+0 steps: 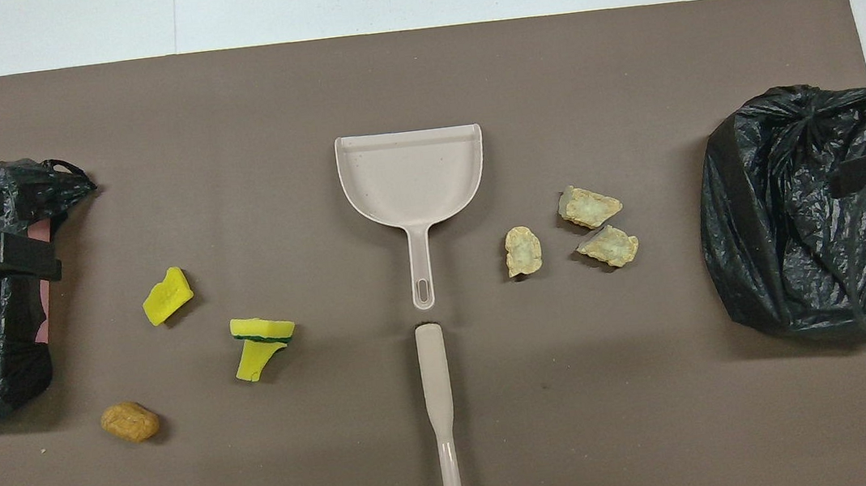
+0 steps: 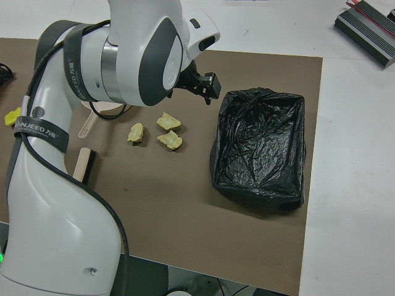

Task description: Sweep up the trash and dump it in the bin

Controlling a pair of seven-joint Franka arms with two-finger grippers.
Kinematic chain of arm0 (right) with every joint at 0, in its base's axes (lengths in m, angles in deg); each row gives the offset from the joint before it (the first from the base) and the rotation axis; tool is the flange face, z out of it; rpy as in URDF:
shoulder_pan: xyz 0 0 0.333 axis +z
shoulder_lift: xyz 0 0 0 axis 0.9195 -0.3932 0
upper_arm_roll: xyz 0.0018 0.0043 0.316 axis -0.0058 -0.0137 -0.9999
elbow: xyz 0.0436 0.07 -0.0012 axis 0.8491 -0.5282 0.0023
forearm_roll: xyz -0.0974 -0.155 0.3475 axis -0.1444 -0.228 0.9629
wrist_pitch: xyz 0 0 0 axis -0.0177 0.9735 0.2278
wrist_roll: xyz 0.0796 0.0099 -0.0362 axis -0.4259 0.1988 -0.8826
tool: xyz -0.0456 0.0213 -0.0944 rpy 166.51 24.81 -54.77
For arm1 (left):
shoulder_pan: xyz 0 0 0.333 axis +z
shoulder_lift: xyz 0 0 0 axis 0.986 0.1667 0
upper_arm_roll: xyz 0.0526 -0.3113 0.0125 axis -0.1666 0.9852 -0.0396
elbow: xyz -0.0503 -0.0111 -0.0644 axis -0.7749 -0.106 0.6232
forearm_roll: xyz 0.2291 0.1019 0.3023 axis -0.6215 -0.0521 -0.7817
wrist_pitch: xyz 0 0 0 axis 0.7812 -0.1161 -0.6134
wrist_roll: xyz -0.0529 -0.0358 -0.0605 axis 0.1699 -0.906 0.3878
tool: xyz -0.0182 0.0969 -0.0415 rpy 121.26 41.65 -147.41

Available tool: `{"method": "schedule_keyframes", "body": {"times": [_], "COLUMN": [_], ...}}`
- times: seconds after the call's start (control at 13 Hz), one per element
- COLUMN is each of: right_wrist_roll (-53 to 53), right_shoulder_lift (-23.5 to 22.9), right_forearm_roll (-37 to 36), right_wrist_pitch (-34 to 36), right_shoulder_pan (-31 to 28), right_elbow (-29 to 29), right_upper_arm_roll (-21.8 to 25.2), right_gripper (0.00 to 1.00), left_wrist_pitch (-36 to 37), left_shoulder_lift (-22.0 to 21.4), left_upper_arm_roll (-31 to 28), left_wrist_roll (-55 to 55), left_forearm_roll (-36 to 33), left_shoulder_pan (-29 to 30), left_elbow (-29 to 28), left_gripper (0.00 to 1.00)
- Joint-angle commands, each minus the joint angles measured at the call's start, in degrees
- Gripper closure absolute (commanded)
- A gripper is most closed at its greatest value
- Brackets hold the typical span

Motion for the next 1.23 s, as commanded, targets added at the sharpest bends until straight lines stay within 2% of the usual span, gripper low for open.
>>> {"method": "schedule_keyframes", "body": {"times": [0.0,1.15], "right_wrist_roll": [-1.0,-1.0], "right_shoulder_lift": [0.7,0.7], "right_forearm_roll": [1.3,1.3], "right_wrist_pitch": [0.3,0.4], "right_shoulder_pan": [-0.9,-0.9], "right_elbow": [-0.7,-0.7], "right_upper_arm_roll": [-0.3,-0.2], "right_gripper": [0.0,0.0], "left_wrist_pitch": [1.1,0.6], "left_shoulder_lift": [-2.3,-2.9], "left_upper_arm_roll": [-0.2,0.0], "left_wrist_roll": [-2.9,-2.9], "left_forearm_roll": [1.0,0.4], "left_shoulder_pan": [0.2,-0.5], "left_elbow": [-0.6,-1.0], "left_gripper": [0.0,0.0]}}
